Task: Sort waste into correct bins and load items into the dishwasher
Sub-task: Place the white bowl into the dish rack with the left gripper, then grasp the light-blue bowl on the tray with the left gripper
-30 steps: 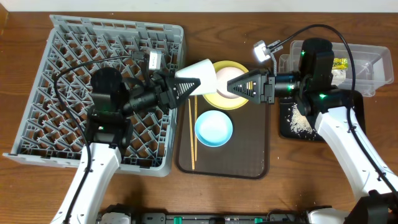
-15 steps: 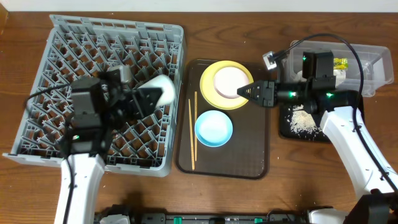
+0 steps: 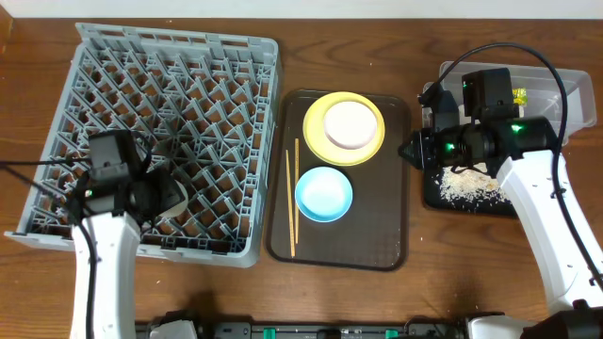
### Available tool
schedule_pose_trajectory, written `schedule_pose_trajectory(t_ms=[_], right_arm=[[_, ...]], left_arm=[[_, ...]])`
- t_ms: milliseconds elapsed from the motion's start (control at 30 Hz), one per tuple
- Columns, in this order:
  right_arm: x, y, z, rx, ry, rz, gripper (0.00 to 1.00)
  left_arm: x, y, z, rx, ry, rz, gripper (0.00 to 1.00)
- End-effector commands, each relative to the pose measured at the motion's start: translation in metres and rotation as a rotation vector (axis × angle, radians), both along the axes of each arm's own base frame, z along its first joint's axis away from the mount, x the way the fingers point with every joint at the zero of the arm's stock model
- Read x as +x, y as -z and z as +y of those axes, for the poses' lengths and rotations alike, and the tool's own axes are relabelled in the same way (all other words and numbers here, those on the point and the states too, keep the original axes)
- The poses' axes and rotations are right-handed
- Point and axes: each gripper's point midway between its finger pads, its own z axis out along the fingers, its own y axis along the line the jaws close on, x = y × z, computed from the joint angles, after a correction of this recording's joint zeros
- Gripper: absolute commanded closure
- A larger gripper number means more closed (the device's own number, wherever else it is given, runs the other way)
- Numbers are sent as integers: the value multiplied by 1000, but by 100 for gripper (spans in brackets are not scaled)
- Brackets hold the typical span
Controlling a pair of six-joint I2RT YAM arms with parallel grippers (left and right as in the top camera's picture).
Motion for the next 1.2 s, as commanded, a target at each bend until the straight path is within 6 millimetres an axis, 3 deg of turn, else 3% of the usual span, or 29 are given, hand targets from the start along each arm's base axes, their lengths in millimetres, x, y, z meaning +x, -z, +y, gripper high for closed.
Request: schedule_pose_trajectory(t_ms=[0,67,100,167,233,300,400,467,567,633,667,767,800,833,867,900,1033,1167], right_arm=[[3,-7,-4,-18,-4,-32,75],[2,-6,-4,-18,-4,-28,75],[2,-6,-5,-19,-5,-26,75],[0,-5,-5,-20,-5,-17,70],[-1,-5,-5,-22,-6,-12,60],[-2,-5,-5,-22,-6,-10,45],[-1,-5,-6,-23,-3,-11,41],[1,-5,-10,-26,10,-14,39],[4,-5,-20,-27,39,-15,37],[6,-2,-38,-64,110,0,37],[5,3,-61,-128,198,28,37],[-3,8,-102,-258,351,71,36],[-11,7,-129,-339,453,89,33],[-13,5,-136,-353,478,89,30],[-15,2,-140,-349,493,86,21],[-16,1,-141,-342,498,84,19],[-17,-2,-141,-335,501,77,15],[-19,-1,-141,-336,500,85,15]], left_arm=[[2,17,-6,-59,22,66,69],[2,27,-7,-68,21,104,41],[1,30,-7,-72,20,120,37],[1,32,-7,-72,20,125,17],[3,27,-6,-69,20,108,7],[6,13,-6,-57,22,63,5],[14,-21,-11,-64,39,-65,5],[20,-50,-26,-83,92,-195,4],[26,-80,-53,-55,222,-326,4],[29,-95,-83,-42,344,-394,4],[30,-96,-109,-28,435,-404,4],[29,-89,-146,-13,563,-380,4],[29,-83,-167,-3,632,-357,4],[30,-77,-185,-9,685,-338,4],[31,-70,-207,-17,746,-314,4],[31,-64,-220,-21,782,-298,4],[29,-23,-286,-35,946,-242,4],[17,21,-334,-34,1066,-180,4]])
